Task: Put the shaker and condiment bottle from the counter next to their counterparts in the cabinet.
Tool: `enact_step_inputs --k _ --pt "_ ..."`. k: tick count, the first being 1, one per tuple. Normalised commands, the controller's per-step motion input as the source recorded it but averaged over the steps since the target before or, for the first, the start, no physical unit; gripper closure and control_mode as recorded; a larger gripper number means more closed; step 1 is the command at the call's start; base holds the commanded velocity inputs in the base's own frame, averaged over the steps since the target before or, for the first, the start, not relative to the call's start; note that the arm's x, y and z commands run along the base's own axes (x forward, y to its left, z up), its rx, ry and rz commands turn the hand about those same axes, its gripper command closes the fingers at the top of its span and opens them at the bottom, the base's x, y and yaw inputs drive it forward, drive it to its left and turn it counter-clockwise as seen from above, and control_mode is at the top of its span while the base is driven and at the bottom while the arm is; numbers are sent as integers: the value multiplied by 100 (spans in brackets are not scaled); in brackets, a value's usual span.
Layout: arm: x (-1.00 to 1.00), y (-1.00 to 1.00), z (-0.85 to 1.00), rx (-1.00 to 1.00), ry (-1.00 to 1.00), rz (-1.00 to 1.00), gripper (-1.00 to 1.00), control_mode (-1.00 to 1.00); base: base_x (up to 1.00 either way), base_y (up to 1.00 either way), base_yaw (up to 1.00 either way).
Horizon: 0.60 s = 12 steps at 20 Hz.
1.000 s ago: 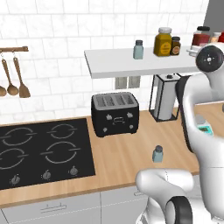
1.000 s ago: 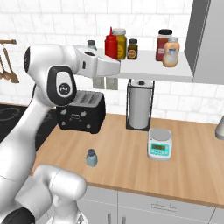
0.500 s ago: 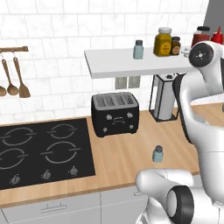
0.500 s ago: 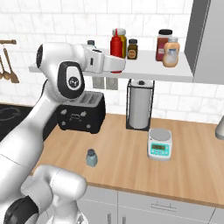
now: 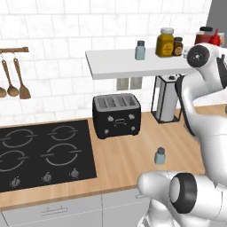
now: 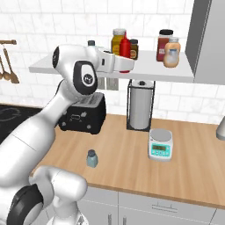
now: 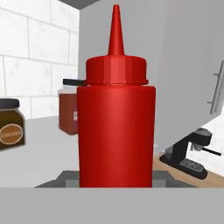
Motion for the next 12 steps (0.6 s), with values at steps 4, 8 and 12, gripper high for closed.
enact_step_inputs --k 4,8,12 --pt "43 -14 -13 0 0 0 100 -100 0 0 0" --pt "34 -14 -14 0 1 0 100 -100 0 0 0" --pt "24 -20 -7 0 2 0 100 -100 0 0 0"
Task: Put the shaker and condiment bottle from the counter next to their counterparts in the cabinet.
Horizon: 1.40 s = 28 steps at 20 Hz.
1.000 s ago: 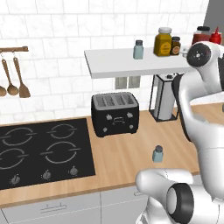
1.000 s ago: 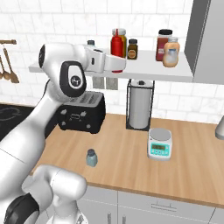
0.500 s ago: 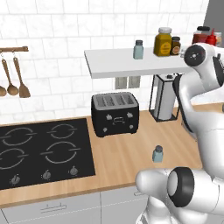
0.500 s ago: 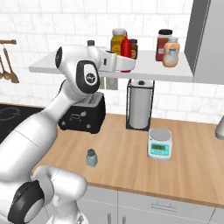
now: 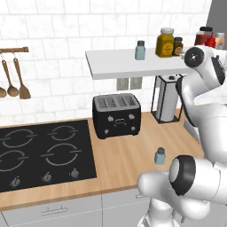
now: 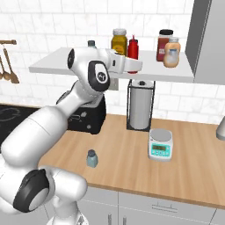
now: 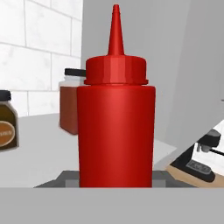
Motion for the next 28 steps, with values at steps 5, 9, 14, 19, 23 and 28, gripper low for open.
enact_step_inputs --k 5,9,14,19,23,28 --pt "18 -25 0 0 0 0 100 -100 0 0 0" --pt "25 -15 -12 0 0 0 100 -100 0 0 0" --pt "22 -15 -34 -1 0 0 100 -100 0 0 0" --pt "19 -20 -22 0 0 0 100 -100 0 0 0" --pt "24 -15 -15 0 0 0 100 -100 0 0 0" --pt "44 -15 -39 -1 0 0 100 -100 0 0 0"
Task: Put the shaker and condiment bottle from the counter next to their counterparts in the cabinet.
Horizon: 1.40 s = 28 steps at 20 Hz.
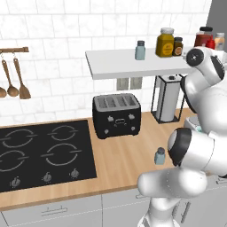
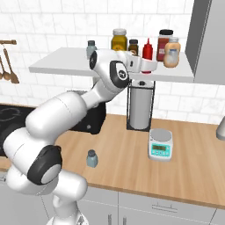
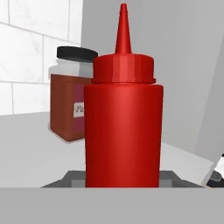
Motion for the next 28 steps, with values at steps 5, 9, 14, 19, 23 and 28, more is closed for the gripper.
enact_step_inputs --k 5,9,14,19,23,28 --pt "46 -17 -42 -2 -1 0 100 -100 0 0 0" --pt "36 -23 -37 0 -2 0 100 -100 0 0 0" --pt "22 -24 -35 0 -3 0 100 -100 0 0 0" --pt "9 -18 -33 0 -6 0 100 -100 0 0 0" --pt "15 -18 -39 0 -9 1 100 -100 0 0 0" --pt "17 -16 -41 0 -7 1 100 -100 0 0 0"
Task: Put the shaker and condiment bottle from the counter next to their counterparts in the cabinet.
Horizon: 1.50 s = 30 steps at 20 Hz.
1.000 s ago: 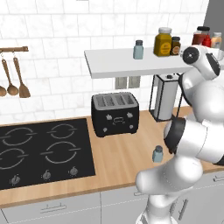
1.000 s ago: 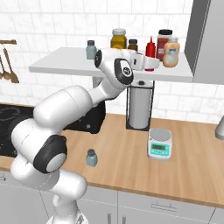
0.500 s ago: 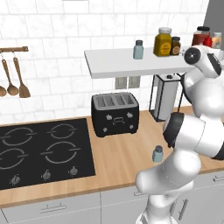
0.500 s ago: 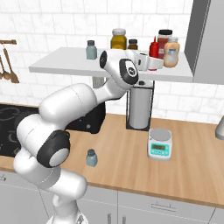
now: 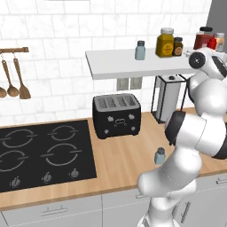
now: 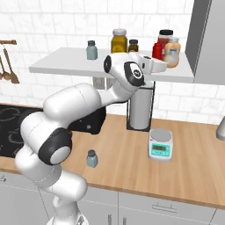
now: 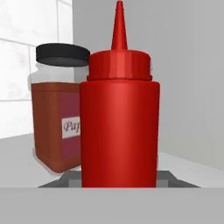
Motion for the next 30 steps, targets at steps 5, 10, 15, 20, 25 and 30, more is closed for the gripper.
enact_step_inputs --k 5,10,15,20,25,30 --pt "15 -1 -41 -1 -3 0 -100 -100 0 0 0" --pt "-12 0 -6 0 0 0 -100 -100 0 0 0" --pt "-29 17 1 0 0 1 -100 -100 0 0 0" --pt "-43 42 20 0 0 4 -100 -100 0 0 0" --pt "-55 31 20 0 0 2 -100 -100 0 0 0" --pt "-94 13 17 0 0 -1 -100 -100 0 0 0"
